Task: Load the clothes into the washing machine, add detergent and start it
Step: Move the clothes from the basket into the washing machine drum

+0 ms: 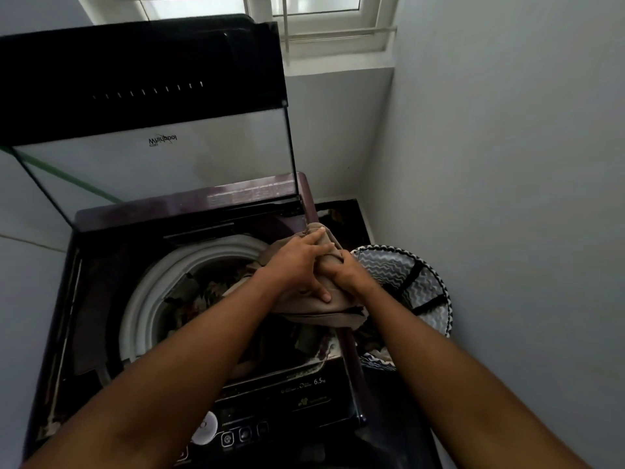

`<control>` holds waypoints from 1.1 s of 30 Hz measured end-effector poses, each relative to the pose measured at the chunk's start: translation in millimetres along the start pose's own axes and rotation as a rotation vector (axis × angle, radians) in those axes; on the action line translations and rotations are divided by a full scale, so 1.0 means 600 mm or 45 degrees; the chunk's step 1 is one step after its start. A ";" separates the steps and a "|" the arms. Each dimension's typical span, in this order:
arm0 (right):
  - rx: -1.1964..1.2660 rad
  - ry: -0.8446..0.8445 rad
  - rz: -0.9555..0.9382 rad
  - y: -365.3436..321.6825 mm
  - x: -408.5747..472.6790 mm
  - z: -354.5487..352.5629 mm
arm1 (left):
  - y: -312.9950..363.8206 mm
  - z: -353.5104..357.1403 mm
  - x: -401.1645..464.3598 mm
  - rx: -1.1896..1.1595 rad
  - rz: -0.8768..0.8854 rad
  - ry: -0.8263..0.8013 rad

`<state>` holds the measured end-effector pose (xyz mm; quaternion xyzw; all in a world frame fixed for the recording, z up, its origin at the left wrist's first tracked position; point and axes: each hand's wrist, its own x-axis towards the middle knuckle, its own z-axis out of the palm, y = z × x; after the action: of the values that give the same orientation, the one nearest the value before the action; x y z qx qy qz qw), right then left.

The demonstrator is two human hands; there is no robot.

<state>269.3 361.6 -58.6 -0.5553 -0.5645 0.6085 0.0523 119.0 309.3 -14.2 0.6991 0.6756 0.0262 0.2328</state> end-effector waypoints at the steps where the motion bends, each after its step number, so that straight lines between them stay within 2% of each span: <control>1: -0.018 0.001 0.005 0.001 0.001 0.000 | -0.001 0.001 0.002 0.005 0.002 0.004; 27: -0.093 0.048 0.040 -0.015 -0.007 0.003 | -0.001 -0.003 0.005 -0.003 -0.027 -0.022; 30: -0.133 0.110 -0.012 -0.019 -0.008 0.008 | 0.001 -0.002 0.002 -0.022 -0.025 0.024; 33: -0.320 0.231 -0.097 -0.022 -0.014 0.020 | -0.001 0.004 -0.008 -0.108 0.011 0.138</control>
<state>256.4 353.1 -46.6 -0.5885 -0.6496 0.4780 0.0563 118.7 304.1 -15.2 0.6891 0.6824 0.0938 0.2252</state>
